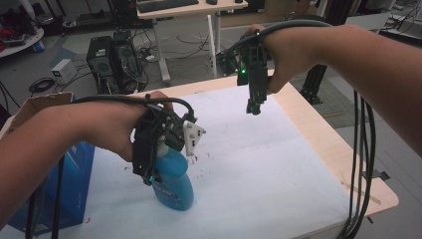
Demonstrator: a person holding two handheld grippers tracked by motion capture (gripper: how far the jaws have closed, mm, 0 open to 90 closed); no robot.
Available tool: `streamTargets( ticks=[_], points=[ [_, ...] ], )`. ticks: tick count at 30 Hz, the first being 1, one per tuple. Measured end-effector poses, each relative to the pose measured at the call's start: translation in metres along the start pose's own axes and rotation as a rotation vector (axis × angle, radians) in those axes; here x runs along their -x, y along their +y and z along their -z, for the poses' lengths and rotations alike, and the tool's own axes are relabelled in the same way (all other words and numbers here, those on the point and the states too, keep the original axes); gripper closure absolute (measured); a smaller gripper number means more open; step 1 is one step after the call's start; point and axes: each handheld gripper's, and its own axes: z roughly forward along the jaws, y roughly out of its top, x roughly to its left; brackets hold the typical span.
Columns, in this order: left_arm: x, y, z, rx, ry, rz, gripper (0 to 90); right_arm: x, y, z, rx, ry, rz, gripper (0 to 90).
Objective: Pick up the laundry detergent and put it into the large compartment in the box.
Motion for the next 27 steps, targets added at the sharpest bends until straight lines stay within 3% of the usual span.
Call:
streamTargets(
  ticks=[6, 11, 27],
  points=[
    [0.0009, 0.0024, 0.0022, 0.006, 0.011, -0.008, 20.5, 0.0003, -0.0009, -0.001, -0.005, 0.0, -0.002, 13.0],
    [0.0004, 0.0005, 0.0011, 0.004, -0.01, 0.004, 24.1, 0.0, -0.0005, -0.0006, -0.002, 0.0, -0.001, 13.0],
    [0.0023, 0.0025, 0.0003, -0.015, -0.009, -0.011, 29.7, -0.0003, 0.0007, -0.0015, -0.007, -0.004, -0.006, 13.0]
  ],
)
